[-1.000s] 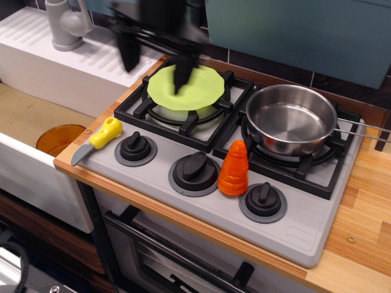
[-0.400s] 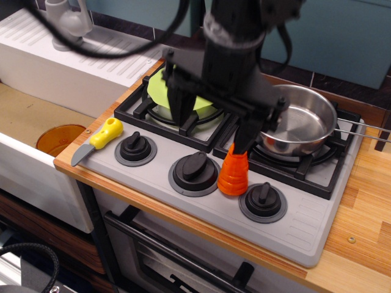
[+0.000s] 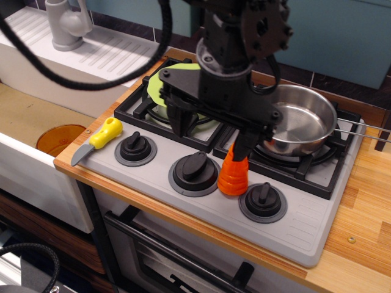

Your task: End effector reaching carrot

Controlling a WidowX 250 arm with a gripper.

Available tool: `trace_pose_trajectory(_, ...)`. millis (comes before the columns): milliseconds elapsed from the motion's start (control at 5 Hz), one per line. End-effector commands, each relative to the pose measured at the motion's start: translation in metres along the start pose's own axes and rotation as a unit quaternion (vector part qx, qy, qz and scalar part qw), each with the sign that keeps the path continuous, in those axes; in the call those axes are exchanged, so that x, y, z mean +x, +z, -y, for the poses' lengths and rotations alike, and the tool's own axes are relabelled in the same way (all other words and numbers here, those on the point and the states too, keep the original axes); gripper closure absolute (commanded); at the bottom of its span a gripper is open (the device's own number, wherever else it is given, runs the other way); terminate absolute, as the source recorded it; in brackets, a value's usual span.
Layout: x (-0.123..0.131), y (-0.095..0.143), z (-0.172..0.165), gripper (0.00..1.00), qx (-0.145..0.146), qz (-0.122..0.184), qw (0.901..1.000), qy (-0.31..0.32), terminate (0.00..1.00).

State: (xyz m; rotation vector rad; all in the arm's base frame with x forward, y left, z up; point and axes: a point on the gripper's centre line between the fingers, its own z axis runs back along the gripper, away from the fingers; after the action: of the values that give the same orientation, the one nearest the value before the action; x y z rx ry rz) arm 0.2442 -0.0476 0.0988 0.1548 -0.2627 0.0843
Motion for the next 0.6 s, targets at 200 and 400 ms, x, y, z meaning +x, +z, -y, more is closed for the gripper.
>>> trace_pose_trajectory(200,0.012,-0.032,0.004,0.0,-0.016,0.04,0.9991,-0.001,0.0)
trace_pose_trajectory(400,0.013,-0.043,0.007,0.0,-0.02,0.047,0.9987,0.001,0.0)
